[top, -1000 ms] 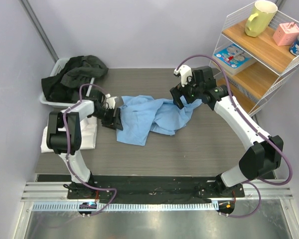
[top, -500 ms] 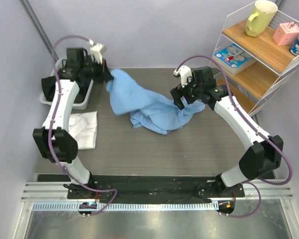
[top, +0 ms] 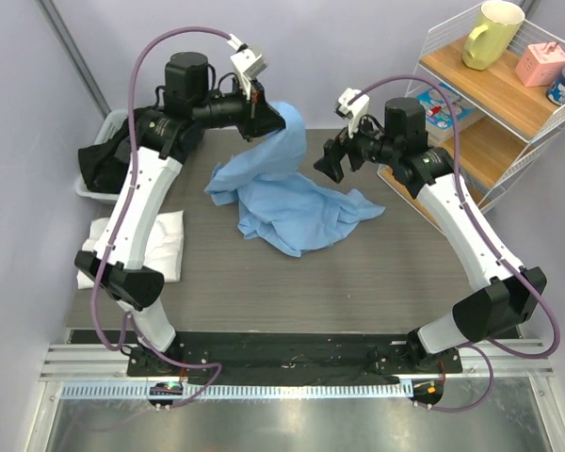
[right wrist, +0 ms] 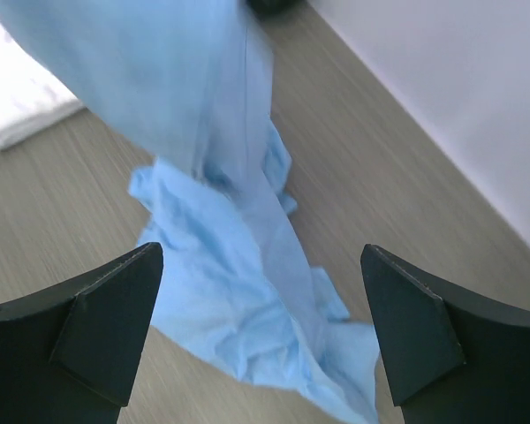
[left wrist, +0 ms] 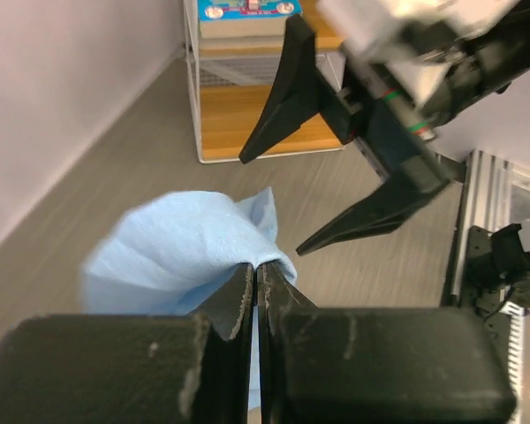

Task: Fold and stack the long sleeve shirts
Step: Flatten the shirt out

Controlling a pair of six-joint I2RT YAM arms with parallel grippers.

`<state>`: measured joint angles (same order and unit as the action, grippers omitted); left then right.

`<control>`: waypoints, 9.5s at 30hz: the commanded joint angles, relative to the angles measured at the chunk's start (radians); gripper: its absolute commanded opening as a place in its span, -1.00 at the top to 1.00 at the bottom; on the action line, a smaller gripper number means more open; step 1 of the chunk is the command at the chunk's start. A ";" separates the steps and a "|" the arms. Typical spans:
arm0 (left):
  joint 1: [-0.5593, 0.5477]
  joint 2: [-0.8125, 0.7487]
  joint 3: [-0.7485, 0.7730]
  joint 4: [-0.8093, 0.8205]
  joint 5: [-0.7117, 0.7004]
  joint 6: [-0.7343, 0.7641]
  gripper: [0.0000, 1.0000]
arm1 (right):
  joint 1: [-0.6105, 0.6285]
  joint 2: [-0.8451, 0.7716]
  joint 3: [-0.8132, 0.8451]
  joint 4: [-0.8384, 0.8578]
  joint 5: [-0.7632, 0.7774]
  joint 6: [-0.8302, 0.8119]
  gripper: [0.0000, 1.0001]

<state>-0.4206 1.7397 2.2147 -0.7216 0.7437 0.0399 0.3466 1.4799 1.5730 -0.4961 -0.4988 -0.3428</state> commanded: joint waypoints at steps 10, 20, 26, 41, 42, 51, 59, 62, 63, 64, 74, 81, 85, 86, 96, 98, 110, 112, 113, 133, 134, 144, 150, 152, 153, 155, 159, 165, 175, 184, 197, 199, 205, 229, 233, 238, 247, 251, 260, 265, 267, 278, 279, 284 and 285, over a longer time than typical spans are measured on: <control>-0.007 0.038 -0.032 0.264 0.230 -0.339 1.00 | 0.095 -0.040 -0.030 0.223 -0.130 0.068 -0.99; 0.000 0.011 -0.147 0.514 0.319 -0.564 1.00 | 0.103 0.013 -0.059 0.478 -0.064 0.252 0.48; 0.213 -0.161 -0.413 0.706 0.180 -0.638 -0.25 | 0.002 -0.076 -0.097 0.456 -0.056 0.340 0.98; 0.238 -0.278 -1.201 0.675 -0.220 -0.010 -0.87 | -0.087 -0.138 -0.127 0.369 -0.027 0.390 0.98; 0.194 -0.247 -1.202 0.680 -0.245 0.018 -0.87 | -0.086 -0.132 -0.114 0.360 -0.026 0.393 0.98; 0.043 -0.091 -1.084 0.814 -0.496 0.000 -0.80 | -0.086 -0.076 -0.013 0.355 -0.004 0.429 0.98; 0.199 -0.048 -0.714 0.668 -0.458 -0.209 0.90 | -0.084 -0.096 0.068 0.307 -0.012 0.375 0.98; 0.314 -0.058 -0.568 0.607 -0.353 -0.299 1.00 | -0.077 -0.086 0.105 0.330 -0.030 0.418 0.98; 0.359 -0.072 -0.534 0.594 -0.336 -0.308 1.00 | -0.066 -0.078 0.117 0.359 -0.037 0.457 0.98; 0.379 -0.080 -0.495 0.590 -0.322 -0.322 1.00 | -0.052 -0.067 0.146 0.375 -0.043 0.482 0.98; 0.436 0.000 0.158 0.587 -0.399 -0.438 1.00 | 0.327 0.053 0.431 0.456 -0.017 0.711 0.98; 0.084 0.118 0.159 0.564 -0.328 -0.390 1.00 | 0.348 -0.352 -0.210 0.499 0.103 0.872 0.95; -0.121 0.139 -0.079 0.551 -0.212 -0.315 1.00 | 0.350 -0.493 -0.419 0.309 0.019 0.754 -0.05; -0.182 0.149 -0.117 0.510 -0.148 -0.284 0.99 | 0.350 -0.544 -0.442 0.279 -0.024 0.710 -0.53; -0.141 0.140 -0.313 0.158 -0.001 -0.130 -0.54 | 0.351 -0.553 -0.280 -0.211 -0.018 0.205 -0.99; -0.043 0.020 -0.475 0.174 0.003 -0.108 -0.81 | 0.350 -0.556 -0.289 -0.214 0.037 0.147 -0.99; 0.131 -0.075 -0.820 -0.289 -0.305 0.388 -0.67 | 0.106 -0.169 -0.338 -0.186 0.068 -0.100 -0.28; 0.157 -0.086 -0.861 -0.294 -0.299 0.399 -0.65 | 0.104 -0.129 -0.344 -0.209 0.054 -0.168 -0.21; 0.163 -0.097 -0.886 -0.292 -0.300 0.408 -0.65 | 0.104 -0.092 -0.349 -0.220 0.042 -0.188 -0.18; 0.155 0.515 -0.426 -0.251 -0.403 0.321 -0.42 | -0.109 0.270 -0.444 -0.285 0.049 -0.301 -0.03; 0.152 0.552 -0.343 -0.263 -0.412 0.322 -0.42 | -0.121 0.281 -0.438 -0.292 0.048 -0.306 -0.02; 0.135 0.174 -0.456 -0.265 -0.071 0.466 -0.64 | -0.129 0.175 -0.369 -0.377 -0.087 -0.280 0.03; -0.050 -0.011 -0.711 -0.199 -0.099 0.463 -0.69 | -0.127 0.232 -0.331 -0.320 -0.041 -0.196 0.10; -0.099 -0.008 -0.760 -0.139 -0.150 0.440 -0.70 | -0.129 0.256 -0.315 -0.295 0.001 -0.171 0.10; -0.142 0.003 -0.767 -0.122 -0.165 0.436 -0.70 | -0.129 0.266 -0.295 -0.288 0.015 -0.165 0.13; -0.174 0.038 -0.777 -0.079 -0.201 0.426 -0.69 | -0.129 0.283 -0.281 -0.260 0.049 -0.157 0.13; -0.250 0.086 -0.794 -0.006 -0.291 0.443 -0.69 | -0.136 0.324 -0.223 -0.231 0.126 -0.137 0.16; -0.310 0.145 -0.837 0.118 -0.449 0.465 -0.50 | -0.159 0.378 -0.143 -0.220 0.143 -0.127 0.18; -0.412 -0.101 -0.848 -0.192 -0.134 0.589 1.00 | -0.213 0.393 -0.142 -0.202 0.178 -0.128 0.23; -0.604 -0.175 -0.739 -0.510 -0.070 0.667 -0.14 | -0.222 0.393 -0.136 -0.177 0.169 -0.102 0.24; 0.166 -0.095 -0.868 -0.130 -0.332 0.443 -0.27 | -0.222 0.405 -0.332 -0.173 0.411 -0.228 0.46; 0.180 -0.043 -0.898 -0.101 -0.415 0.472 -0.25 | -0.222 0.395 -0.370 -0.188 0.437 -0.248 0.47; 0.183 0.070 -0.966 -0.053 -0.491 0.479 -0.20 | -0.241 0.332 -0.514 -0.185 0.536 -0.324 0.49; 0.181 0.113 -1.096 -0.059 -0.466 0.445 -0.20 | 0.239 0.069 -0.435 -0.291 0.115 -0.246 -0.58; 0.181 0.121 -1.101 -0.050 -0.484 0.446 -0.20 | 0.287 0.111 -0.446 -0.283 0.115 -0.280 -0.57; 0.181 0.124 -1.101 -0.050 -0.486 0.440 -0.20 | 0.347 0.129 -0.465 -0.424 0.020 -0.377 -0.07; 0.181 0.118 -1.098 -0.050 -0.497 0.431 -0.19 | 0.446 -0.044 -0.458 -0.466 -0.065 -0.351 0.98; 0.181 0.138 -1.080 -0.071 -0.501 0.433 -0.15 | 0.597 -0.136 -0.525 -0.516 -0.031 -0.387 0.98; 0.180 0.074 -1.118 -0.156 -0.446 0.469 0.20 | 0.645 -0.161 -0.532 -0.512 0.125 -0.412 -0.38; 0.112 0.001 -1.202 -0.222 -0.460 0.496 0.34 | 0.235 -0.089 -0.363 -0.587 0.037 -0.466 -0.54; 0.056 -0.002 -1.234 -0.248 -0.478 0.485 0.35 | 0.103 -0.038 -0.361 -0.588 0.043 -0.467 -0.53; 0.132 -0.029 -1.317 -0.208 -0.541 0.528 0.24 | -0.156 0.163 -0.562 -0.368 0.259 -0.513 -0.39; 0.131 -0.035 -1.317 -0.210 -0.534 0.537 0.22 | -0.156 0.168 -0.589 -0.348 0.273 -0.515 -0.38; 0.131 -0.078 -1.363 -0.226 -0.540 0.590 0.22 | -0.162 0.132 -0.677 -0.375 0.309 -0.541 -0.32; 0.131 -0.088 -1.372 -0.228 -0.541 0.600 0.21 | -0.162 0.114 -0.718 -0.404 0.310 -0.565 -0.31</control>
<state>-0.2939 1.6569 0.9241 -0.9840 0.2508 0.5537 0.1883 1.6390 0.9611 -0.8757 -0.2390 -0.8455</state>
